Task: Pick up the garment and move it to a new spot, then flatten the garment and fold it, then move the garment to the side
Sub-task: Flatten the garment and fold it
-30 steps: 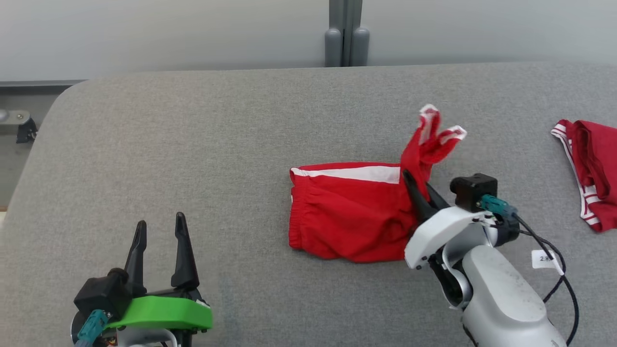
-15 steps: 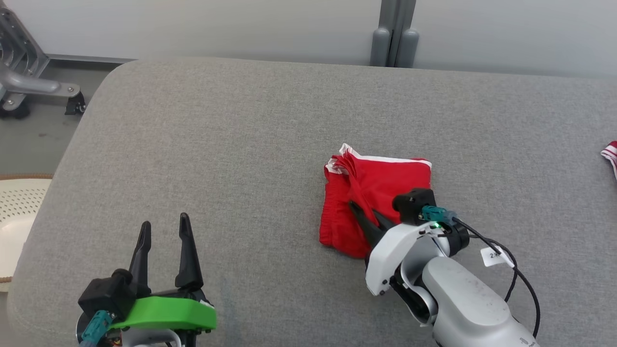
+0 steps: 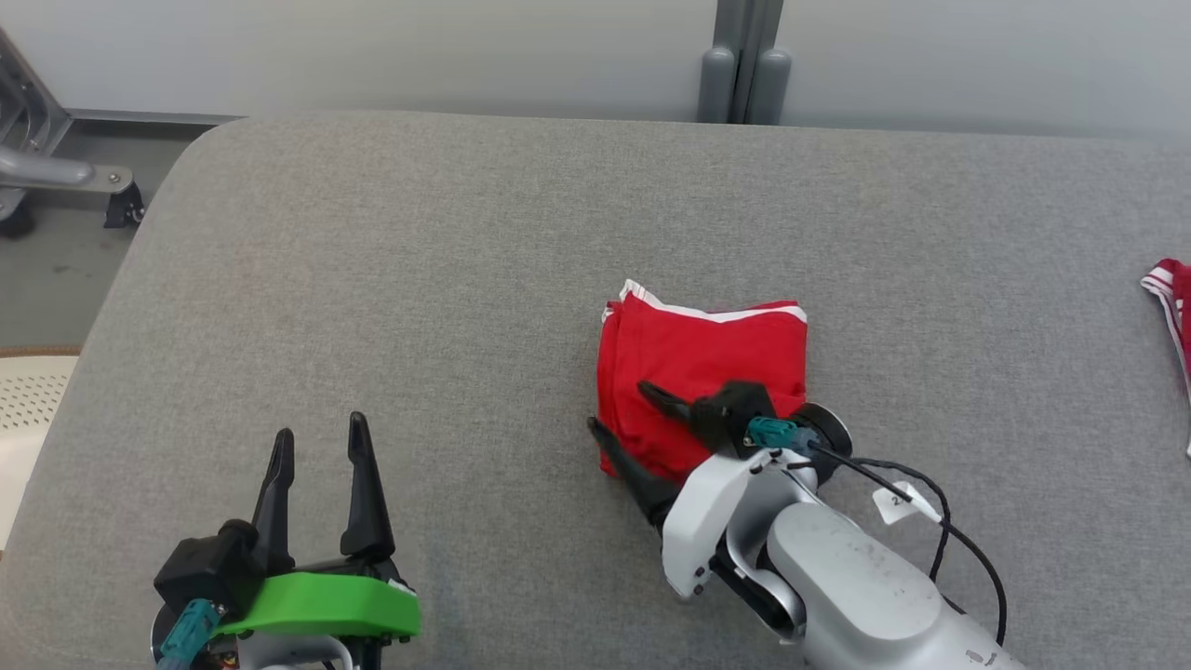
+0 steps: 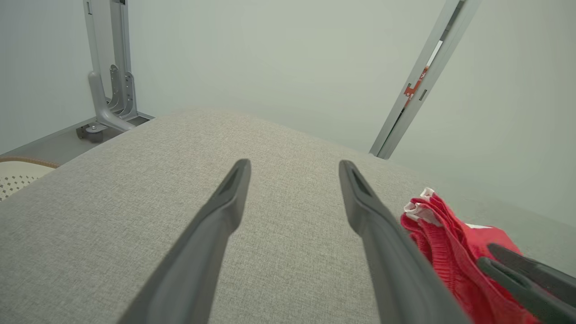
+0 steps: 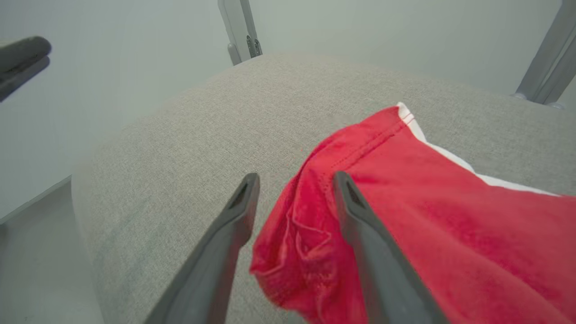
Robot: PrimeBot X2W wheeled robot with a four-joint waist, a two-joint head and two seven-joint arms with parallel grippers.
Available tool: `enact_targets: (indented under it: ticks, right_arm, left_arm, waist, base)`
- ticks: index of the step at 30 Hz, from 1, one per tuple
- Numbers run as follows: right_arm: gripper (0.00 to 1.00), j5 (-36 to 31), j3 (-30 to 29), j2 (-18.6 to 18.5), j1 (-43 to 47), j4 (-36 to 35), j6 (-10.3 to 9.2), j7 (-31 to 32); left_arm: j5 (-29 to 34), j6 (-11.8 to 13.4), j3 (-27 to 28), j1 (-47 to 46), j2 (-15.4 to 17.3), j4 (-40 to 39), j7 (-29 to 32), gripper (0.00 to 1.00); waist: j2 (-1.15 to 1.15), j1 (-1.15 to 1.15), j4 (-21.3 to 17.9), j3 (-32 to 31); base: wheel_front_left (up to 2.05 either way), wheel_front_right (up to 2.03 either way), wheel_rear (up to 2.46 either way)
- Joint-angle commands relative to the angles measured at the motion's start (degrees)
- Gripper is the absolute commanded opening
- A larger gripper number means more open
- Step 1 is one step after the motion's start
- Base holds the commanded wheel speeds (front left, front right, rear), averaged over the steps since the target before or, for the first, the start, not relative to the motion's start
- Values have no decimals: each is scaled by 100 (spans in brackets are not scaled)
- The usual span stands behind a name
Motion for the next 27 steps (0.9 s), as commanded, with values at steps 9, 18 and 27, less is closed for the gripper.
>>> enact_targets:
  ticks: [9,18,27]
  right_arm:
    - [100,-280,-133,-18,123,-666,-6,-176]
    - [100,-950,-1629,-22,411,-811,-6,-371]
    - [100,-1468,-2777,-20,1086,-1162,-6,-414]
  left_arm:
    - [32,-23,-25,-71,-33,7,-42,100]
    - [52,-92,-59,-153,-77,75,-40,100]
    - [274,-146,46,-161,-123,139,-43,100]
  waist:
    - [0,0,-263,4]
    - [0,0,-271,-13]
    - [0,0,-547,-182]
  base:
    - [0,0,0]
    - [0,0,0]
    - [0,0,0]
